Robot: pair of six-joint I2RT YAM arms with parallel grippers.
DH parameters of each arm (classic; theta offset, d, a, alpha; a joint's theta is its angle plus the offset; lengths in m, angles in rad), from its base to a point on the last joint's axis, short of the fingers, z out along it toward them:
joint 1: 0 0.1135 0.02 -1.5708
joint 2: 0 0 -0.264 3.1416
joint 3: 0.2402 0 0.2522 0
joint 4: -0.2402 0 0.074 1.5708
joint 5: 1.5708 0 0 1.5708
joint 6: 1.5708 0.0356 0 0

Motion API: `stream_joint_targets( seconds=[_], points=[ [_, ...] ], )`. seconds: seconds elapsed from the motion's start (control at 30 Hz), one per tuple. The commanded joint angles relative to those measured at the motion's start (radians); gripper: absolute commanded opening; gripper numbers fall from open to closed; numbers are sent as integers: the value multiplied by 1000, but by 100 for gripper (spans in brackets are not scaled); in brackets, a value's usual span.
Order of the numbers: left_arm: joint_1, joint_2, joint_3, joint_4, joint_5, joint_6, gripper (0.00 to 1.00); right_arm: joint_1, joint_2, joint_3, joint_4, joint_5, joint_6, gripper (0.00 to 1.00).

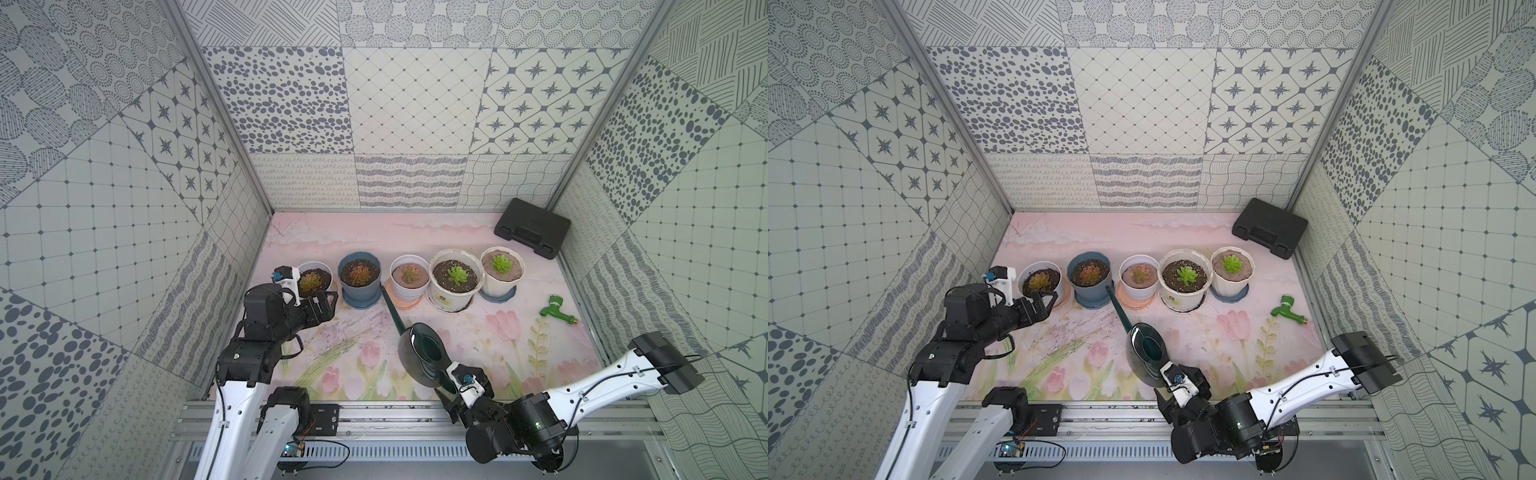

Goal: Water the succulent around the soil edge
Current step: Pick up the watering can from the center of the board.

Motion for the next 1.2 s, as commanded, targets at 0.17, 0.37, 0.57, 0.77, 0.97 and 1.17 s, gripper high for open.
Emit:
stream_joint_targets(
  seconds=[0.17, 0.37, 0.57, 0.77, 0.97, 1.17],
  points=[
    [-2, 10, -2, 23, 37, 4, 99, 28, 17, -59, 121, 144, 75, 65],
    [-3, 8, -4, 25, 39, 3, 99, 37, -24, -95, 123, 188, 68, 49],
    [-3, 11, -4, 24, 37, 4, 99, 50, -104, -108, 142, 198, -18, 27],
    [-2, 10, -5, 23, 32, 4, 99, 52, -179, -114, 182, 170, -153, 0],
    [-4, 11, -4, 21, 26, 3, 99, 50, -236, -74, 112, 200, -187, 0],
    [-3, 8, -1, 19, 18, 8, 99, 48, -193, 167, -63, 233, -361, 0]
  ],
)
